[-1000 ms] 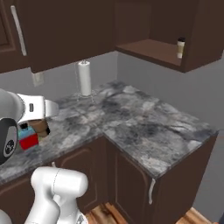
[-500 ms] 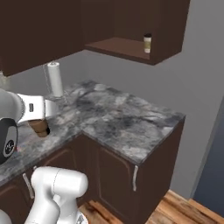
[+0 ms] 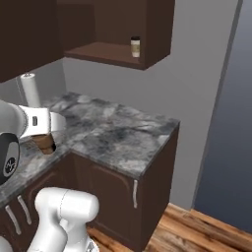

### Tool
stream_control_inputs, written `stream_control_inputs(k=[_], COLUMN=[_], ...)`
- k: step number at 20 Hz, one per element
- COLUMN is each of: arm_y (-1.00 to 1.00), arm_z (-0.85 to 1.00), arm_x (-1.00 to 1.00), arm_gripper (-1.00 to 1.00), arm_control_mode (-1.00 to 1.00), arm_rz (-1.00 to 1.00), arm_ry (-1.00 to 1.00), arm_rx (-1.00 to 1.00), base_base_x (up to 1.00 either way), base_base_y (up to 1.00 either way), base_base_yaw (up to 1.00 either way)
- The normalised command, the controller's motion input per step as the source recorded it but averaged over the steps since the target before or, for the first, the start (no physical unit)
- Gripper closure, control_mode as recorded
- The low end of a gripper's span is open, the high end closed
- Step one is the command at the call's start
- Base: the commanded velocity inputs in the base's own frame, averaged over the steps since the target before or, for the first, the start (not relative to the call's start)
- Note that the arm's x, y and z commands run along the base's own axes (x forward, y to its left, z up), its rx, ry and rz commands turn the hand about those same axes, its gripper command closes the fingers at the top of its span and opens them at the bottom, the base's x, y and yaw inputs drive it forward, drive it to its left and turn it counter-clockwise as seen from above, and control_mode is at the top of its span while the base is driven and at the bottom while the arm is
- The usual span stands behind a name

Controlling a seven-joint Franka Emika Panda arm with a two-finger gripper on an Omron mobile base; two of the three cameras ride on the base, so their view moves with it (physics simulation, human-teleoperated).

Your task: Sort all alcoholic drinks to one cabinet, and non-alcoholic drinks to the other.

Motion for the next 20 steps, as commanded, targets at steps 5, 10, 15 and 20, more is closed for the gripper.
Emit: stream_control_inputs(k=[5,10,15,20], arm_y=[0.0,0.0,0.0,0.0], arm_z=[0.0,0.0,0.0,0.0], arm_x=[0.0,0.0,0.0,0.0], arm_gripper=[1.0,1.0,1.0,1.0], arm_control_mode=[1.0,1.0,1.0,1.0], arm_rz=[0.0,0.0,0.0,0.0], arm_ry=[0.0,0.0,0.0,0.0], arm_rx=[0.0,0.0,0.0,0.0], base_base_x=[0.45,0.29,0.32,0.53], base_base_y=[0.27,0.44,0.38,0.22], base_base_yaw=[-0.3,-0.22,-0.19,-0.18])
